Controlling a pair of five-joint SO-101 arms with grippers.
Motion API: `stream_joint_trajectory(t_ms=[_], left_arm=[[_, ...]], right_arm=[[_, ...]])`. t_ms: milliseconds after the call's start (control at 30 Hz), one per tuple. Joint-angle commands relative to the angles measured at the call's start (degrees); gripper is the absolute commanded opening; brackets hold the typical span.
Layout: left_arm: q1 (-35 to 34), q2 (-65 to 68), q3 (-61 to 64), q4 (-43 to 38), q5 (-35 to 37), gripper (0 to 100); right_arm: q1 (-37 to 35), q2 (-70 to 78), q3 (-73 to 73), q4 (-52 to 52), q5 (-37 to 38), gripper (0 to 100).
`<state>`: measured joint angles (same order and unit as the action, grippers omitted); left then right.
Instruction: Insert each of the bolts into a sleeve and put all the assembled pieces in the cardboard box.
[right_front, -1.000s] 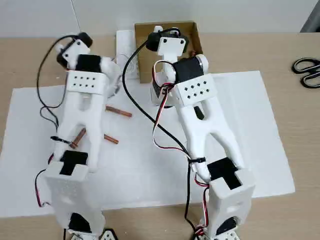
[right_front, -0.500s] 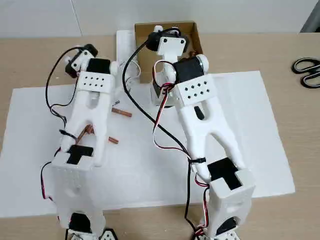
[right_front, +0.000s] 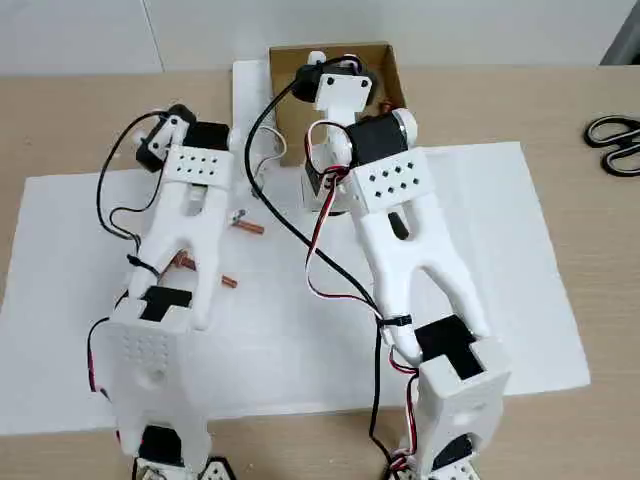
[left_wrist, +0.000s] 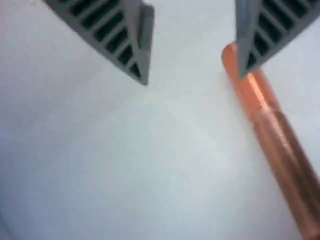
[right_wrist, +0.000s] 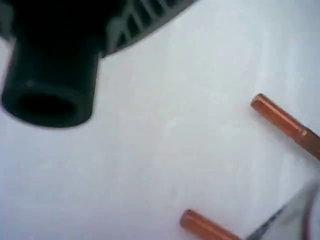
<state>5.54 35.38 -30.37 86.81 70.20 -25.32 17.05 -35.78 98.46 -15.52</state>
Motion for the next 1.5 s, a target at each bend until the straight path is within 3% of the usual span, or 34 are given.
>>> stream_joint_trajectory(t_ms=[0, 467, 1467], left_arm=[[0.44, -0.44, -0.66, 1.32, 0.97, 11], [-3.87, -0.88, -0.66, 7.74, 0.09, 11], [-7.21, 6.42, -0.75, 1.85, -1.76, 11]], right_arm=[[0.40, -3.12, -0.26, 0.31, 0.09, 0.2], [0.31, -3.03, -0.26, 0.22, 0.09, 0.2], [0.57, -3.12, -0.26, -0.48, 1.32, 0.2]])
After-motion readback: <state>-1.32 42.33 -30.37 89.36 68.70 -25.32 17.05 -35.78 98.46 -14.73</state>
